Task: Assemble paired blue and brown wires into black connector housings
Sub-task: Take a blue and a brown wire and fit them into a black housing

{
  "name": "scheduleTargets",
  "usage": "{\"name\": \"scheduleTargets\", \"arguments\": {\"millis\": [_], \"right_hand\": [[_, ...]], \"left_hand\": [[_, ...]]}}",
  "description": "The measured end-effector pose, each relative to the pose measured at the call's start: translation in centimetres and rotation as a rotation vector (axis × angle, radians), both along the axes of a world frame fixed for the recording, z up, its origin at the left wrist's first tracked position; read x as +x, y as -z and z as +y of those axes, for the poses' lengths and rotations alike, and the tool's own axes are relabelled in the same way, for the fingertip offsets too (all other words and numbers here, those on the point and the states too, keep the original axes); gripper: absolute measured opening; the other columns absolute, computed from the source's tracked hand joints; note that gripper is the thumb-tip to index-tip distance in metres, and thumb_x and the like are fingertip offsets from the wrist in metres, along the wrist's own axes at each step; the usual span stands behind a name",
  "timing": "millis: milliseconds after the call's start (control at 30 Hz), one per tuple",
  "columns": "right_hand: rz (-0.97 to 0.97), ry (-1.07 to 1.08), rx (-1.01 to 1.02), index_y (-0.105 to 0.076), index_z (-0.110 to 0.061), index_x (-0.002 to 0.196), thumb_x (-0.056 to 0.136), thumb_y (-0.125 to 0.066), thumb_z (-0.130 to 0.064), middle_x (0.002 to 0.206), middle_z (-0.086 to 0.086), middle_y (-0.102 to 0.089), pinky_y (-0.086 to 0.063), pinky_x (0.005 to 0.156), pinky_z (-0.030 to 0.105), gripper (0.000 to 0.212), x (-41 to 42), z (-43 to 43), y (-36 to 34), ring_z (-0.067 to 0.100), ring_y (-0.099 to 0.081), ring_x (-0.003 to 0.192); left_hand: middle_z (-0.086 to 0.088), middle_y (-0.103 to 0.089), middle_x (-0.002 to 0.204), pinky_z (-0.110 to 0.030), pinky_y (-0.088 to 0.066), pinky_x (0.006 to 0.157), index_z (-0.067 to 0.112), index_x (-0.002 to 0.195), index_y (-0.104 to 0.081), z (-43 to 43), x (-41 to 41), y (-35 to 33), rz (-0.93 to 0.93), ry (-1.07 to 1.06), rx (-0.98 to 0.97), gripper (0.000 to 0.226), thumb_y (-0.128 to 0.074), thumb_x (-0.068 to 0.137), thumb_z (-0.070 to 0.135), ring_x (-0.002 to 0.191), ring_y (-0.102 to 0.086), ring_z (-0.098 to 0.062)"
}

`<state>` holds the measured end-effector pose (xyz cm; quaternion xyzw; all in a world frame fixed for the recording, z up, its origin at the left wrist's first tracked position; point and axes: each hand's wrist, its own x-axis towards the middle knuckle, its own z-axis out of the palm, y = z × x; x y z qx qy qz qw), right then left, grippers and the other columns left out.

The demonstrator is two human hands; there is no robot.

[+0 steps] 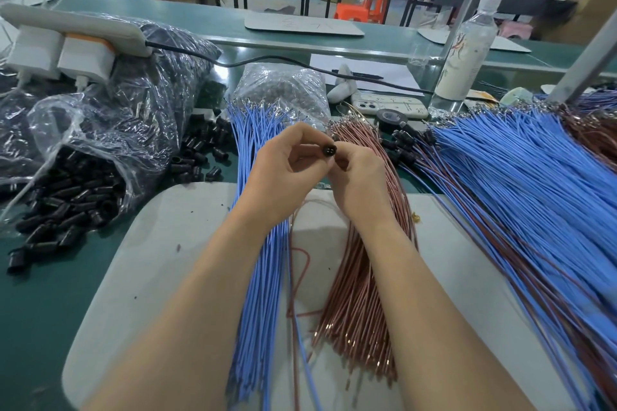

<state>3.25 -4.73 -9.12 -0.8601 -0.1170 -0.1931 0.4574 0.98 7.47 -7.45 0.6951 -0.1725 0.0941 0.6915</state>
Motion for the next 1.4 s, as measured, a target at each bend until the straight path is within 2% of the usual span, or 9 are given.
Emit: {"name": "scheduleTargets", "arguments": {"millis": [133,233,567,967,1033,1100,1200,1267,1400], "right_hand": [[0.036,0.006,-0.084,-0.068,-0.009,0.079,0.087,-0.063,-0.01,0.062,-0.007,-0.056,-0.038,0.055,0.015,0.009,0.0,-0.2,-0.3,0.006,-0.048,0.058],[0.113,0.014,-0.084,-0.071,-0.013,0.1,0.085,-0.068,-0.011,0.077,-0.003,-0.063,-0.04,0.061,0.004,0.016,-0.2,-0.7,-1.0,0.008,-0.056,0.069],[0.049,-0.043,-0.045,-0.069,-0.002,0.089,0.087,-0.063,-0.005,0.084,0.011,-0.067,-0.05,0.076,0.036,0.008,-0.7,-0.7,-1.8,0.025,-0.062,0.081],[0.051,-0.007,0.056,-0.069,0.001,0.095,0.078,-0.052,-0.013,0.09,0.018,-0.068,-0.051,0.08,0.054,0.028,-0.1,0.0,-0.5,0.031,-0.063,0.084],[0.093,0.031,0.162,-0.067,0.005,0.098,0.077,-0.048,-0.019,0.087,0.011,-0.065,-0.051,0.086,0.051,0.038,-0.4,0.1,-0.8,0.026,-0.059,0.085],[0.101,0.015,0.099,-0.069,0.002,0.097,0.082,-0.053,-0.016,0.084,0.007,-0.064,-0.053,0.084,0.041,0.029,-0.4,-0.1,-0.8,0.024,-0.059,0.081],[0.128,0.018,-0.136,-0.072,-0.013,0.096,0.084,-0.066,-0.013,0.078,0.0,-0.065,-0.041,0.066,0.005,0.013,-0.3,-1.0,-1.1,0.009,-0.056,0.067],[0.122,0.04,-0.089,-0.073,-0.017,0.096,0.087,-0.065,-0.014,0.077,-0.007,-0.065,-0.041,0.066,0.005,0.013,-0.3,-1.7,-1.8,-0.002,-0.057,0.068],[0.056,-0.022,0.121,-0.068,-0.021,0.097,0.09,-0.062,-0.011,0.083,-0.002,-0.07,-0.055,0.079,0.026,0.014,-1.2,-2.2,-3.6,0.009,-0.067,0.079]], "left_hand": [[-0.008,-0.068,0.09,-0.018,-0.052,0.08,0.005,0.092,-0.06,0.0,-0.1,-0.1,-0.002,-0.024,0.03,0.016,-0.061,0.084,-0.009,0.086,-0.068,-0.009],[-0.001,-0.067,0.089,-0.02,-0.051,0.083,0.013,0.091,-0.06,0.2,0.1,0.0,-0.009,-0.086,0.077,0.022,-0.062,0.084,-0.008,0.087,-0.066,-0.008],[0.005,-0.068,0.088,-0.039,-0.052,0.088,0.026,0.089,-0.062,0.0,0.0,-0.2,-0.098,-0.159,0.192,0.022,-0.067,0.084,0.005,0.086,-0.064,-0.015],[-0.001,-0.069,0.085,-0.027,-0.053,0.086,0.015,0.092,-0.063,-0.4,-0.1,-0.1,-0.133,-0.105,0.196,0.02,-0.064,0.083,-0.003,0.082,-0.066,-0.01],[-0.001,-0.068,0.086,-0.024,-0.053,0.085,0.014,0.093,-0.063,-0.4,0.0,-0.1,-0.137,-0.104,0.204,0.019,-0.063,0.083,-0.003,0.082,-0.066,-0.01],[0.0,-0.068,0.086,-0.022,-0.052,0.084,0.014,0.093,-0.063,-0.4,0.0,-0.1,-0.138,-0.109,0.229,0.019,-0.063,0.084,-0.003,0.083,-0.066,-0.01],[0.005,-0.065,0.089,-0.014,-0.05,0.078,0.018,0.091,-0.06,-0.1,0.1,0.1,-0.15,-0.171,0.301,0.022,-0.061,0.085,-0.003,0.082,-0.063,-0.003],[0.01,-0.063,0.089,-0.007,-0.045,0.073,0.021,0.09,-0.059,0.2,0.2,0.2,-0.139,-0.211,0.329,0.023,-0.06,0.087,-0.001,0.081,-0.06,0.001],[0.013,-0.061,0.084,-0.006,-0.045,0.073,0.026,0.087,-0.056,0.4,0.4,0.4,-0.096,-0.216,0.315,0.027,-0.06,0.088,0.0,0.08,-0.06,0.002]]}}
